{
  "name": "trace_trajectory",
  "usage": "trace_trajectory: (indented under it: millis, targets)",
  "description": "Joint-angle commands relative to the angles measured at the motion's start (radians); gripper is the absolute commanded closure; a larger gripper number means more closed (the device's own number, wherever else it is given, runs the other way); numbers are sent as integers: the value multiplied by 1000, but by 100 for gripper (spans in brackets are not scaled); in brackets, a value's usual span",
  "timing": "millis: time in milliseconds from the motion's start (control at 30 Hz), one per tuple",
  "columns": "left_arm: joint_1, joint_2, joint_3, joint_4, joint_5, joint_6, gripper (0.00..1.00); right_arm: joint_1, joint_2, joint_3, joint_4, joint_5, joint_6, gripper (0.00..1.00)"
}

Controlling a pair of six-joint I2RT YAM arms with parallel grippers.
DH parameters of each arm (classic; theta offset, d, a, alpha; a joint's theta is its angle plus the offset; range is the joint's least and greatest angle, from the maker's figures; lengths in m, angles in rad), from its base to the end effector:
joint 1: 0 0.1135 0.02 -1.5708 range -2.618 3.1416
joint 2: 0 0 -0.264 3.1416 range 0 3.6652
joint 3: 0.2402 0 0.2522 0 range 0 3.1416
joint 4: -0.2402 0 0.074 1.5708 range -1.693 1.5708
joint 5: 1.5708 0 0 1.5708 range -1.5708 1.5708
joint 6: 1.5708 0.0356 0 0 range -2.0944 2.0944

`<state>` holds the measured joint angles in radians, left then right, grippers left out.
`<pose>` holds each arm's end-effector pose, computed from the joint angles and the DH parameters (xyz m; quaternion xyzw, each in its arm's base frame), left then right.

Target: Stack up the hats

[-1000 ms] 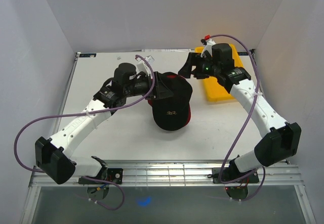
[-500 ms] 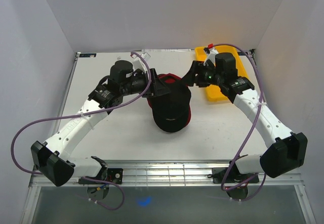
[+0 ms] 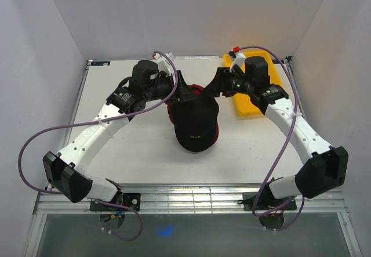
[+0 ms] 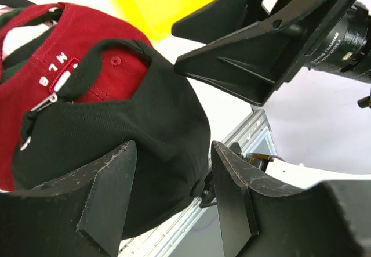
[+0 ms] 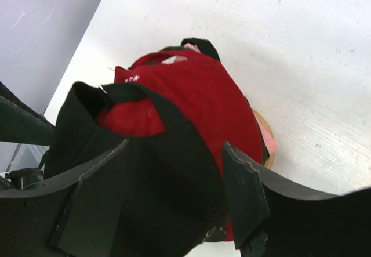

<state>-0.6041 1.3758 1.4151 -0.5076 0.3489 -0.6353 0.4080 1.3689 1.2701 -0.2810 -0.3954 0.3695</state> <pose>0.2459 -0.1845 0.3936 0.0778 0.8403 -0.4199 0.3340 0.2846 0.1380 0.3681 -0.1258 0.8095 0.3589 0.4473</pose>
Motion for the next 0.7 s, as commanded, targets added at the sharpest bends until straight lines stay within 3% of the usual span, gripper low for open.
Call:
trace_trajectory:
  millis: [0,667]
  targets:
    - [4,-1,67,-38,-31,19,36,2,59,93,28,-72,-99,32]
    - [4,19,87,-74,-57,29,36,35,234,288,-110,-86,-254,38]
